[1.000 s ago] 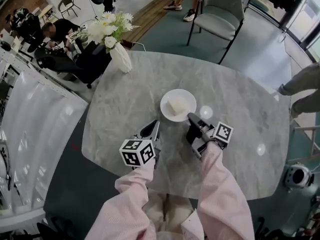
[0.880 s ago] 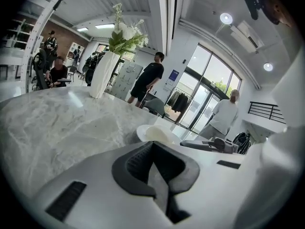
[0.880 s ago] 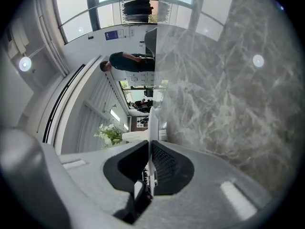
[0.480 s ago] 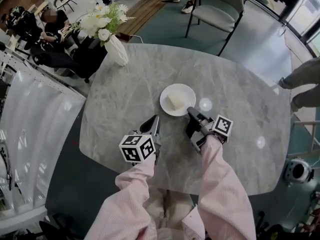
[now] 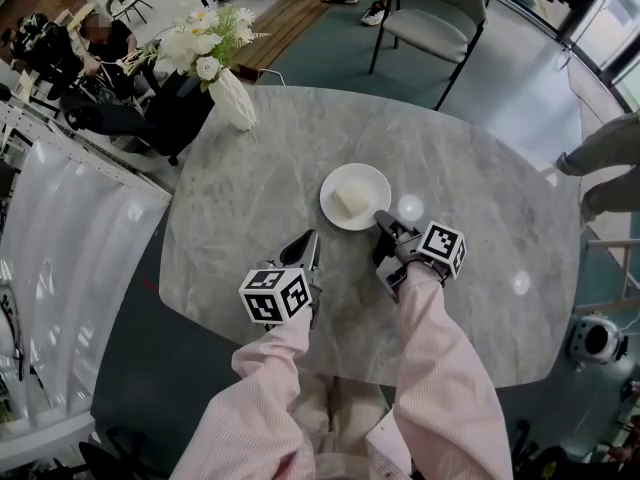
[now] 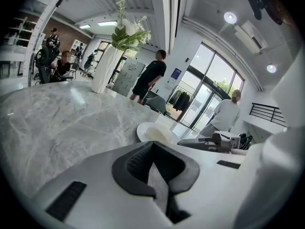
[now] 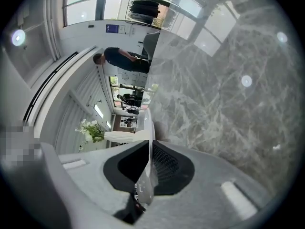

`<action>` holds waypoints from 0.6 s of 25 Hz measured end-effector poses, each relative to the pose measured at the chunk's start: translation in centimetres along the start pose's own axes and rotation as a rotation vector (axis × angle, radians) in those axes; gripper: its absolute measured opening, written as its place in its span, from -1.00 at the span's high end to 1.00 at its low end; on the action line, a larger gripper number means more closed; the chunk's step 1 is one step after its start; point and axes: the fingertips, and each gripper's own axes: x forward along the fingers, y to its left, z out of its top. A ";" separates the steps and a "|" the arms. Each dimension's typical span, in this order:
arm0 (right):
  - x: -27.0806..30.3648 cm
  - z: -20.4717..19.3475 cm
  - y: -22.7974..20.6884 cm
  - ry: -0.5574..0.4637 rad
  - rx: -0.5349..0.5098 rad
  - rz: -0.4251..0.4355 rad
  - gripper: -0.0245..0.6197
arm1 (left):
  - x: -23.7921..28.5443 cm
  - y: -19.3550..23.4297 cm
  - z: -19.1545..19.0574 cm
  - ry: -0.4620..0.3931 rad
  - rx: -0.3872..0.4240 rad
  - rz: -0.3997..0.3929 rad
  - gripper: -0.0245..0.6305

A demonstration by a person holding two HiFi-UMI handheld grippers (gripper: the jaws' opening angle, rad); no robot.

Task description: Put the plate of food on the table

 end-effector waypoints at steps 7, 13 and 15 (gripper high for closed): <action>-0.2 0.0 0.1 0.002 -0.121 -0.089 0.83 | -0.2 -0.3 -0.2 -0.001 0.001 0.000 0.95; -0.2 -0.4 -0.1 0.017 -0.263 -0.189 0.74 | -0.4 -0.3 -0.4 0.002 -0.001 0.000 0.95; -0.2 -0.5 -0.1 0.013 -0.295 -0.218 0.69 | -0.4 -0.3 -0.5 0.002 -0.001 0.000 0.95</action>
